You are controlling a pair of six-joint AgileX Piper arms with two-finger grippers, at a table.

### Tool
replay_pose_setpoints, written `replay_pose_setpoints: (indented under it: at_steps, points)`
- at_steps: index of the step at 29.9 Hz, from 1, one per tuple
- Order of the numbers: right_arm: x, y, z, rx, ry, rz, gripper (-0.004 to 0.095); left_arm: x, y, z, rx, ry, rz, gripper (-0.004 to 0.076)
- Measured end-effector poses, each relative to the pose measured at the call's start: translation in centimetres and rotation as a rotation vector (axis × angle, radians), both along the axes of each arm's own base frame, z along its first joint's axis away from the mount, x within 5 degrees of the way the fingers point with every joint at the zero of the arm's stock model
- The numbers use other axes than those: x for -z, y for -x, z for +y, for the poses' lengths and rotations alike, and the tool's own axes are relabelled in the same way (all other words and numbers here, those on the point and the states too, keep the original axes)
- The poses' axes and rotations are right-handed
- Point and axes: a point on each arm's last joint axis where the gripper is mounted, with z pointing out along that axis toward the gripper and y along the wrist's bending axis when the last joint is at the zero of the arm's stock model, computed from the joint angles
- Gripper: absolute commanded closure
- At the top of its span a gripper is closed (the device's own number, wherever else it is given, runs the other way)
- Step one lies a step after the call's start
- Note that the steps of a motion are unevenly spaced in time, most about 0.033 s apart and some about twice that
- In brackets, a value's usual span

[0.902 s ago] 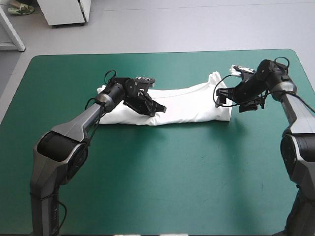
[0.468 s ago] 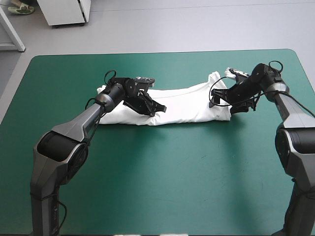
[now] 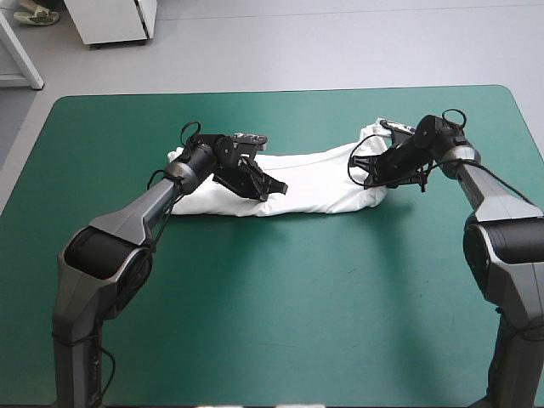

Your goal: Fold the cloth

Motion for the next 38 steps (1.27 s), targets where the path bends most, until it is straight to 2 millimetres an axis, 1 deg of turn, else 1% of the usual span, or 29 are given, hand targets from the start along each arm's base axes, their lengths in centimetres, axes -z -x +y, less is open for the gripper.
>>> replay_pose_setpoints:
  at_steps: [5, 8, 12, 15, 17, 23, 26, 28, 30, 38]
  points:
    - [-0.7, 0.1, 0.1, -0.009, 0.001, -0.006, 0.0927, 0.0, 0.0, 0.0, 0.000, 0.000, 0.000, 0.0733]
    - [-2.4, 0.5, 0.3, -0.009, -0.015, -0.040, 0.0927, 0.0, 0.0, 0.0, 0.000, 0.001, 0.001, 0.0733]
    - [-6.7, 1.7, 0.9, -0.003, -0.068, -0.144, 0.0927, 0.0, 0.0, 0.0, 0.001, 0.001, 0.001, 0.0733]
    - [-10.2, 3.0, 2.1, -0.023, -0.121, -0.240, 0.0927, 0.0, 0.1, -0.1, 0.000, 0.005, 0.003, 0.0733]
    - [-12.1, 3.9, 3.2, -0.048, -0.158, -0.295, 0.0927, 0.0, 0.1, -0.2, -0.004, 0.016, 0.009, 0.0733]
    - [-16.4, 5.3, 6.9, -0.148, -0.223, -0.405, 0.0926, 0.1, 0.2, -0.7, -0.013, 0.062, 0.040, 0.0733]
    - [-18.5, 6.0, 8.7, -0.200, -0.242, -0.464, 0.0926, 0.1, 0.5, -1.3, 0.008, 0.068, 0.037, 0.0733]
    - [-19.3, 6.5, 9.7, -0.232, -0.250, -0.483, 0.0926, 0.2, 0.8, -1.8, 0.017, 0.077, 0.042, 0.0733]
    - [-19.7, 6.8, 10.1, -0.249, -0.249, -0.490, 0.0926, 0.2, 0.9, -2.0, 0.020, 0.083, 0.046, 0.0733]
    - [-19.7, 6.8, 9.9, -0.259, -0.211, -0.494, 0.0926, -0.1, 1.0, -2.3, 0.049, 0.071, 0.067, 0.0733]
